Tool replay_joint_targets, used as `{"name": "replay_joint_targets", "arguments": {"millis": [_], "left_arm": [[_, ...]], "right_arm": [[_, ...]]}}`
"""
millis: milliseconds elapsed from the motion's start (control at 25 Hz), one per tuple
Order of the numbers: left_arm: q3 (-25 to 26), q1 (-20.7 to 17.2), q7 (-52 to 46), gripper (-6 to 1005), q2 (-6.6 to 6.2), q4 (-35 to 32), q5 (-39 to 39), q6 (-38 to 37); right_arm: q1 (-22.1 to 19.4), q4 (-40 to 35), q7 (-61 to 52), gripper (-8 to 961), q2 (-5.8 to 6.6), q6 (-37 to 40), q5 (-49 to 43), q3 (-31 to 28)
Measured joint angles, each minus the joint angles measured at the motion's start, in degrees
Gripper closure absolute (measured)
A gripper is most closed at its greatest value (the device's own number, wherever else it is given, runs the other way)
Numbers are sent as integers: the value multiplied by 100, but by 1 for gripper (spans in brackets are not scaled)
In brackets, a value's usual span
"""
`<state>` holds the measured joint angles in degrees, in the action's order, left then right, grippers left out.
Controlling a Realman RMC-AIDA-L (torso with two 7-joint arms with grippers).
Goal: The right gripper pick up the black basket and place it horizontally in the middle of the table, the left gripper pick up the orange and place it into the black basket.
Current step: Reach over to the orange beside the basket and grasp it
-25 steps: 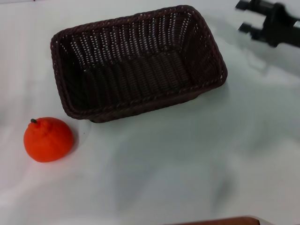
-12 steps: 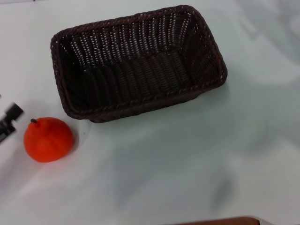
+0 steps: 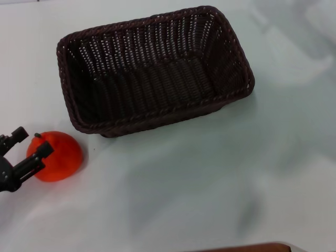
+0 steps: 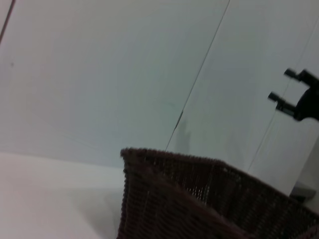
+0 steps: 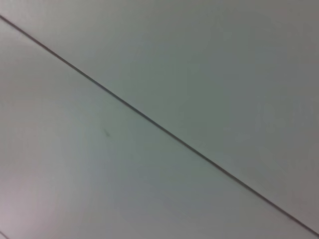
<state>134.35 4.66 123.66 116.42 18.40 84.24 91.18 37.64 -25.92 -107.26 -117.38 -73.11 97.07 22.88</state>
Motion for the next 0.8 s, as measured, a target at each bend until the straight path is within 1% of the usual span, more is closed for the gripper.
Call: {"name": "replay_joint_targets", "arguments": {"millis": [200, 480, 800], "left_arm": [[-45, 109, -11, 176, 6, -12, 168, -193], [-45, 292, -182, 188, 3, 11, 556, -517], [-49, 357, -184, 352, -14, 60, 616, -605]], "right_arm": [[21, 0, 85, 168, -44, 22, 2, 6], [25, 1, 120, 168, -55, 69, 6, -43], [25, 16, 137, 172, -68, 163, 6, -25]]}}
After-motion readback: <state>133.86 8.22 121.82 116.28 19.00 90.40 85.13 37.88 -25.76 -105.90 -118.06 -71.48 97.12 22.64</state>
